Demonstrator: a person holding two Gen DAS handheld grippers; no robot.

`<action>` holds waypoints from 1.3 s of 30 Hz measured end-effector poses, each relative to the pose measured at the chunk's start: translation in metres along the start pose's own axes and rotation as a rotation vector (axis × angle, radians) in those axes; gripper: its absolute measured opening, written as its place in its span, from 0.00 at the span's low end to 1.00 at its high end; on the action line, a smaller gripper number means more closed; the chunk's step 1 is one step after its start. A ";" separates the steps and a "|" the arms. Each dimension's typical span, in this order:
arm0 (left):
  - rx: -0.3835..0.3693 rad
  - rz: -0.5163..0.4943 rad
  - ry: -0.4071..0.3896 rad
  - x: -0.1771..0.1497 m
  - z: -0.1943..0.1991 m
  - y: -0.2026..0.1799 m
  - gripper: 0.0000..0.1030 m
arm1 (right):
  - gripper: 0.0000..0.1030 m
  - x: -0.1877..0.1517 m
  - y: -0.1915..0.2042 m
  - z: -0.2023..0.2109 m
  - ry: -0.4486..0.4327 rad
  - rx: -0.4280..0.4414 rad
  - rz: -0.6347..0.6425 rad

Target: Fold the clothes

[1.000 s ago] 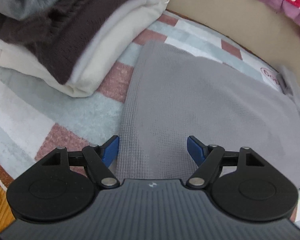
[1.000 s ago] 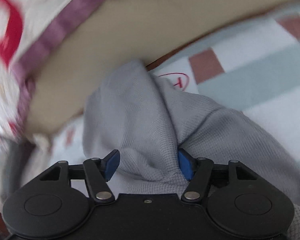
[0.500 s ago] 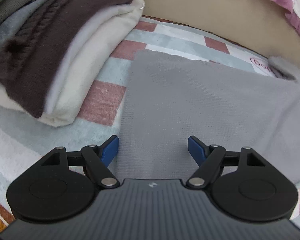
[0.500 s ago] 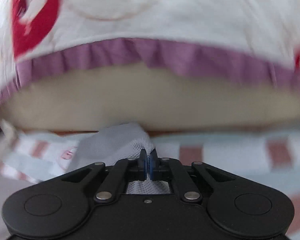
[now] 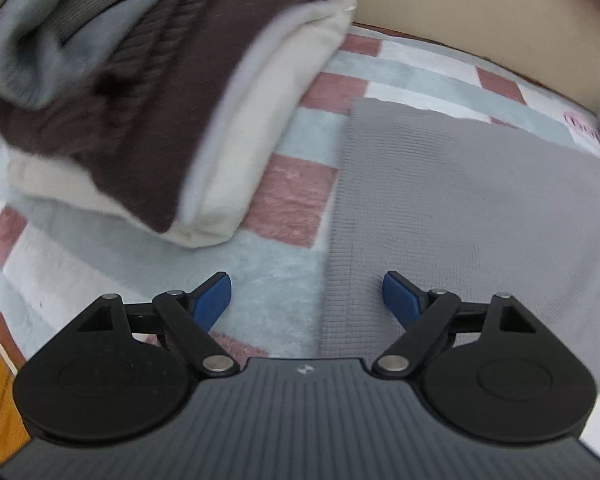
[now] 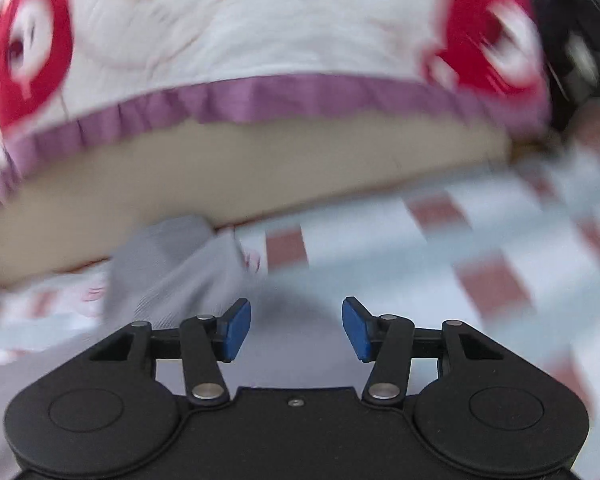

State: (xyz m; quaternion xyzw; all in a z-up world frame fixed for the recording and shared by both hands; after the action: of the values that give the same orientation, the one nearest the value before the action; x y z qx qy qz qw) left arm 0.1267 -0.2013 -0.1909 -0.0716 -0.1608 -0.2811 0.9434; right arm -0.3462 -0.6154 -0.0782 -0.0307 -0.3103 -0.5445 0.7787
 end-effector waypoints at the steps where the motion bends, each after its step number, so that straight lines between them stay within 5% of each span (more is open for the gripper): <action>1: -0.018 0.011 -0.016 0.000 0.003 0.001 0.80 | 0.55 -0.015 -0.010 0.005 0.032 0.020 -0.041; 9: -0.180 -0.021 -0.030 -0.007 0.038 -0.020 0.75 | 0.55 -0.128 -0.066 0.016 0.266 0.156 -0.308; 13: -0.245 0.121 0.100 -0.028 0.042 -0.006 0.75 | 0.56 -0.133 -0.058 0.002 0.204 0.188 -0.304; 17: -0.643 0.447 0.270 -0.069 0.023 0.041 0.75 | 0.64 -0.124 -0.056 -0.009 0.149 0.231 -0.401; 19: -0.711 0.546 0.295 -0.091 0.015 0.051 0.75 | 0.66 -0.123 -0.054 -0.009 0.127 0.242 -0.421; 23: -0.740 0.588 0.259 -0.102 0.009 0.039 0.76 | 0.66 -0.125 -0.040 -0.013 0.065 0.199 -0.361; 26: -0.732 0.608 0.160 -0.094 0.004 0.033 0.77 | 0.65 -0.121 -0.028 -0.021 0.025 0.146 -0.287; 28: -0.718 0.572 0.104 -0.084 0.001 0.027 0.77 | 0.44 -0.117 -0.019 -0.026 -0.001 0.054 -0.213; 29: -0.704 0.560 0.072 -0.080 0.000 0.026 0.74 | 0.14 -0.113 -0.017 -0.028 -0.005 0.006 -0.173; 30: -0.684 0.554 0.036 -0.076 0.000 0.027 0.70 | 0.08 -0.105 -0.015 -0.031 -0.002 -0.008 -0.142; 31: -0.654 0.552 0.013 -0.074 -0.001 0.027 0.50 | 0.06 -0.097 -0.015 -0.027 -0.020 -0.009 -0.121; 32: -0.617 0.554 0.003 -0.073 -0.003 0.027 0.16 | 0.04 -0.089 -0.015 -0.014 -0.066 0.008 -0.117; 33: -0.586 0.550 0.000 -0.072 -0.003 0.028 0.05 | 0.04 -0.082 -0.016 -0.001 -0.112 0.025 -0.112; 36: -0.551 0.520 -0.021 -0.078 0.013 0.026 0.06 | 0.02 -0.065 -0.010 0.041 -0.196 -0.013 -0.017; 39: -0.450 0.440 -0.038 -0.080 0.031 0.016 0.06 | 0.02 -0.063 -0.016 0.040 -0.111 -0.076 0.027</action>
State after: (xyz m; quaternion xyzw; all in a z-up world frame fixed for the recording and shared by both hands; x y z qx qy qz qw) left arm 0.0641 -0.1398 -0.1897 -0.3169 -0.0927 -0.0972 0.9389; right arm -0.3916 -0.5536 -0.0830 -0.0945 -0.3318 -0.5426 0.7659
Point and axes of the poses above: each gripper's, at about its wrist camera, not at the fingertips, and z roughly against the way its jaws point, y to its left, x to its top, the point moved 1 cm from there along -z, roughly the way its jaws point, and after that the axes turned 15 degrees about y, right-handed, at the moved point
